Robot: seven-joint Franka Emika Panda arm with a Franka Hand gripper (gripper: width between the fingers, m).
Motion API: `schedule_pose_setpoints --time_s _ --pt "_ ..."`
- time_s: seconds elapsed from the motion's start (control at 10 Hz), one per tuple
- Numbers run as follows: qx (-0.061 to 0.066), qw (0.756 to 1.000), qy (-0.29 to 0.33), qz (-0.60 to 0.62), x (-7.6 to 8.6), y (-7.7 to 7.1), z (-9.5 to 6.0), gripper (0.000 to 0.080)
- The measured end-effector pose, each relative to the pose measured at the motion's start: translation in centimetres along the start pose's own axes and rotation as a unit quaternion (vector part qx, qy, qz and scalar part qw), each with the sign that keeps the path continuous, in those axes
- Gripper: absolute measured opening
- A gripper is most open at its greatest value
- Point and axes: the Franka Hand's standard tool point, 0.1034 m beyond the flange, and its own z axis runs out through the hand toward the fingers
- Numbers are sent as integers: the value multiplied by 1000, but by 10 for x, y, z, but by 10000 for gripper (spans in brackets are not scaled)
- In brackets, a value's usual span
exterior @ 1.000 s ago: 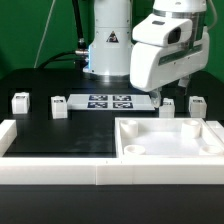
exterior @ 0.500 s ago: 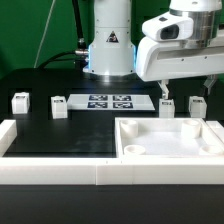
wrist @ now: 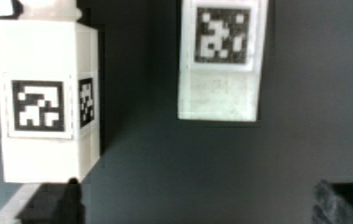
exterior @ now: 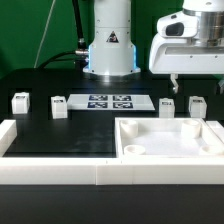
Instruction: Assemble one leg
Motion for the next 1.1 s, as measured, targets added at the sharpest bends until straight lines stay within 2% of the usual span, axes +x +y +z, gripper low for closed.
schedule_pose_setpoints --time_s 0.2,0.4,0.5,0.6,0.8,1.0,1.1 --pt "2 1000 4 -21 -1 -3 0 649" --pt "-14 994 -100 -28 -7 4 -1 649" --pt "-16 992 -125 -32 -4 1 1 649" --pt "-20 984 -171 -38 -9 -3 2 649" --pt "-16 969 -243 -32 -10 -10 2 649" --pt "-16 940 -339 -24 -17 -13 9 649" --pt "-19 926 -376 -23 -21 -10 13 649"
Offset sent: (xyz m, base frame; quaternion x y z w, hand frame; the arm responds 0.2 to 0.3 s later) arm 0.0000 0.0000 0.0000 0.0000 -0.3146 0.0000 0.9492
